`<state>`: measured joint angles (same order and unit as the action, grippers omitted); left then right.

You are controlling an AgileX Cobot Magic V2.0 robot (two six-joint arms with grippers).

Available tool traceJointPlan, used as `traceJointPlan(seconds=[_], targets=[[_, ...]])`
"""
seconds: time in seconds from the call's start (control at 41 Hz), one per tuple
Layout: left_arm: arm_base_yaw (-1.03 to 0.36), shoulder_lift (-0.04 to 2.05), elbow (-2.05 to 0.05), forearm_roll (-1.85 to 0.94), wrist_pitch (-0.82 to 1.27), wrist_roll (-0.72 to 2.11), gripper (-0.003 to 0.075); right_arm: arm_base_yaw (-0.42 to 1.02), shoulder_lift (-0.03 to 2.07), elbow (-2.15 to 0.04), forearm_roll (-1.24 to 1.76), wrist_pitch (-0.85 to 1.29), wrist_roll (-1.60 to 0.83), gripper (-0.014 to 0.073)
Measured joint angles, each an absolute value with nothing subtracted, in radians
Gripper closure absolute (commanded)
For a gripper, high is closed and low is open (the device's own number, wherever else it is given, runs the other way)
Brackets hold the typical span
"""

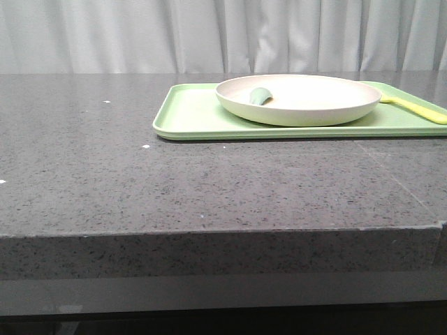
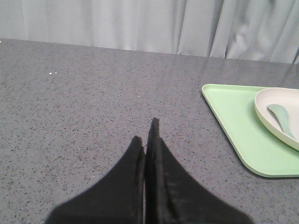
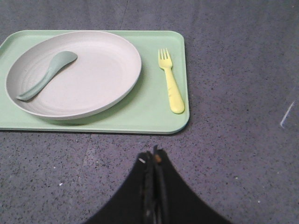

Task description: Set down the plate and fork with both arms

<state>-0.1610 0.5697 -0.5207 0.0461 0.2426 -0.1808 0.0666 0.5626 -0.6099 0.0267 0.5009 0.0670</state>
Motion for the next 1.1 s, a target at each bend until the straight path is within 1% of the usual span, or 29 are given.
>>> traceJointPlan(seconds=[0.219, 0.365, 1.096], targets=[[-0.161, 0.570, -0.521, 0.046, 0.243, -0.181, 0.0738, 0.067, 0.317, -0.436, 0.027, 0.411, 0.067, 0.0657], [-0.161, 0.570, -0.521, 0.046, 0.243, -0.181, 0.0738, 0.067, 0.234, -0.393, 0.027, 0.394, 0.067, 0.0657], [-0.161, 0.570, -0.521, 0.046, 0.243, -0.181, 0.0738, 0.067, 0.222, -0.391, 0.027, 0.379, 0.065, 0.0657]])
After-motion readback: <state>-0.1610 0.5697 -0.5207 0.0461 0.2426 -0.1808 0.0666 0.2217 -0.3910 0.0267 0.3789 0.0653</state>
